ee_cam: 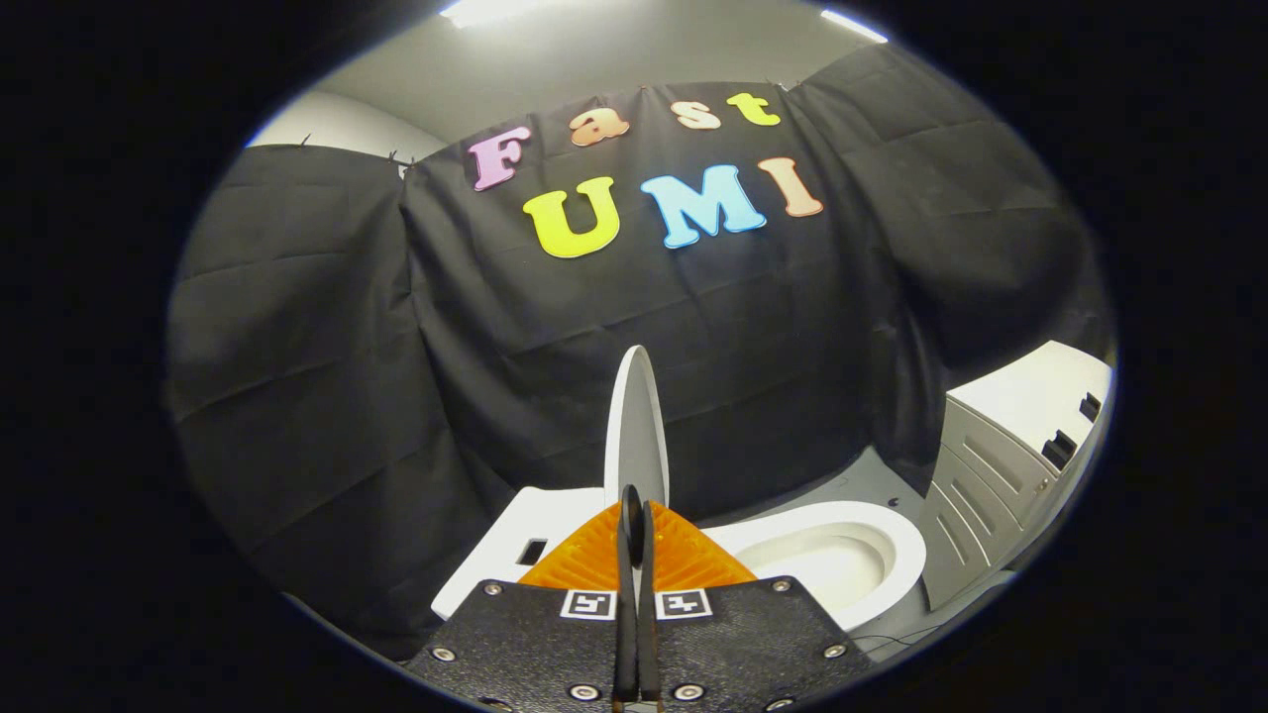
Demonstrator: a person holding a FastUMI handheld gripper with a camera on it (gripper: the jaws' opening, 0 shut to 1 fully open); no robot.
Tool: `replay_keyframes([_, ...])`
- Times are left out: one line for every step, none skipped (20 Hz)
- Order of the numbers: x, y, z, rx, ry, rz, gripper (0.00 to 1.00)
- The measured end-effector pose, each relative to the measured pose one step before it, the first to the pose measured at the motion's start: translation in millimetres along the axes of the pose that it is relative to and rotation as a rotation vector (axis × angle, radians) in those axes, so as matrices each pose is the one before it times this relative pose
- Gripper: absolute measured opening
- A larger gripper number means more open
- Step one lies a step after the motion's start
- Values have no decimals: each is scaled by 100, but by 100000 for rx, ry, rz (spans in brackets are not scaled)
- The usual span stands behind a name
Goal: Open the toilet lid.
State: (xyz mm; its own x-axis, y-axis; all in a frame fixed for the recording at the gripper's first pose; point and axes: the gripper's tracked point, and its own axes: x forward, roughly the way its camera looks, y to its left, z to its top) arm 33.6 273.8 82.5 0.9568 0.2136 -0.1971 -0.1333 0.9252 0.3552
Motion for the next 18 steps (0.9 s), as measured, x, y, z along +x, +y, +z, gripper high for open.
replay_keyframes([-73, 270, -65, -339, -202, 629, 0])
replay_keyframes([-44, 199, 9, -150, -113, 811, 0])
replay_keyframes([51, 349, -54, -117, -92, 719, 0])
replay_keyframes([110, 337, 30, -315, 65, 706, 0])
replay_keyframes([180, 573, 6, -783, 101, 655, 0])
replay_keyframes([86, 593, -21, -1707, 43, 862, 0])
replay_keyframes([-37, 728, -178, -2293, -39, 776, 0])
replay_keyframes([20, 440, -88, -1827, -244, 606, 0])
replay_keyframes([-84, 515, -178, -789, -266, 361, 0])
replay_keyframes([-11, 516, -132, 47, -154, 645, 0])
replay_keyframes([24, 622, -186, 33, -61, 916, 0])
replay_keyframes([69, 410, -30, -415, -212, 1116, 0])
replay_keyframes([105, 545, -30, -798, -139, 1058, 1])
replay_keyframes([53, 420, 27, -636, 16, 863, 1])
replay_keyframes([94, 353, -178, -347, 119, 700, 1])
replay_keyframes([39, 344, -13, -333, -37, 808, 0])
replay_keyframes([24, 554, -29, -534, -51, 1178, 0])
replay_keyframes([38, 425, -101, -449, -87, 1179, 0])
